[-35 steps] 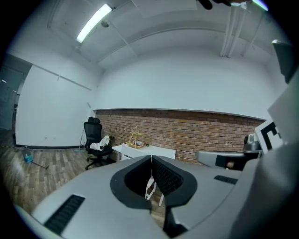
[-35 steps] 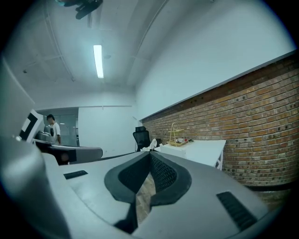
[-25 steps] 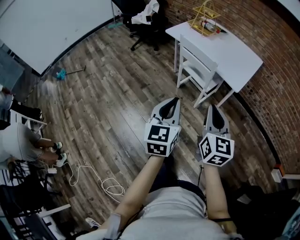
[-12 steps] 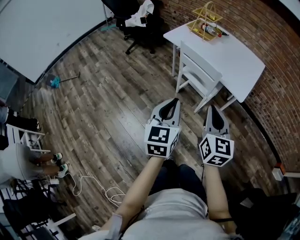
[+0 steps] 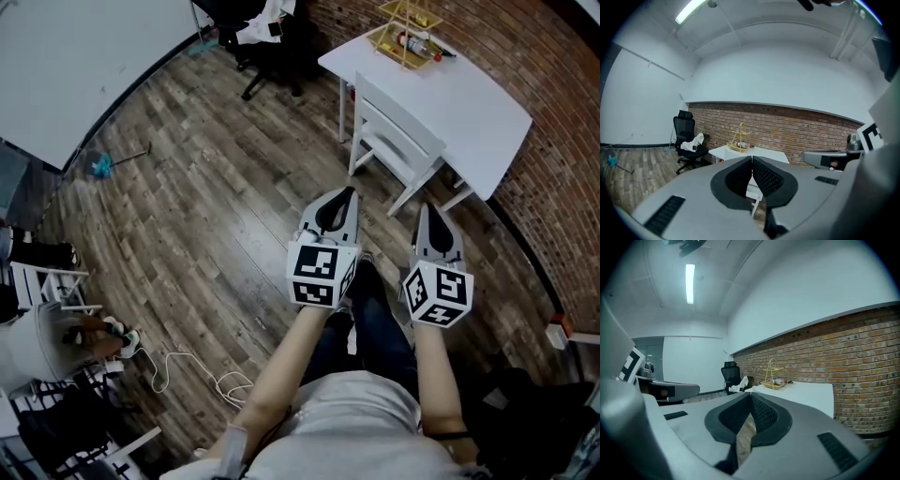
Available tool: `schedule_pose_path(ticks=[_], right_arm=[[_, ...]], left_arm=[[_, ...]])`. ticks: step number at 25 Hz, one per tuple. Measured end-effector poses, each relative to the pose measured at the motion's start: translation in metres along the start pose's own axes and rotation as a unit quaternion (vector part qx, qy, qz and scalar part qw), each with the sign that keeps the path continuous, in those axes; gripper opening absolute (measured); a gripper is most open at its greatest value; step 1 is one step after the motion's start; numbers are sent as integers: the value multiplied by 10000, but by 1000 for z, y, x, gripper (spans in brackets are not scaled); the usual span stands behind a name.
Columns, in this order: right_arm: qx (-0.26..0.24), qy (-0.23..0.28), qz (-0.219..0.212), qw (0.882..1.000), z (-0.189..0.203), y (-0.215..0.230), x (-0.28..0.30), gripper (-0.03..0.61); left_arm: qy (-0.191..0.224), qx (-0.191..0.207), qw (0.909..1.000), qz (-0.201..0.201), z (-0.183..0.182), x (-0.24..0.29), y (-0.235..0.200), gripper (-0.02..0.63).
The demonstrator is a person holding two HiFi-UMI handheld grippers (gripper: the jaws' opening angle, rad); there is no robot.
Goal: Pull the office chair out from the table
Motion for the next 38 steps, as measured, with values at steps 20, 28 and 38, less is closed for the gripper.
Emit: schedule_pose_path(ticks=[20,28,38], right_arm=[[41,-144,-229,9996,-28,107,161,16],[107,-336,-255,9991,-32,154,222,15],[163,-435,-169,9988,-41,207,256,17]], left_arm=[[-250,129,9993,-246,-27,176,-17,15],[-412,234,9988,-120,-38,258,-12,15],[-574,401,9975,67,-47,326,10,15]])
Point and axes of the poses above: the fingertips, and each gripper's own axes: x forward along the fingers, y to its right, z out of its underside, the point moved 3 cm from there along -x, backward along the fingers, and after that the axes turned 15 degrees about -z, right-handed, at the moved point
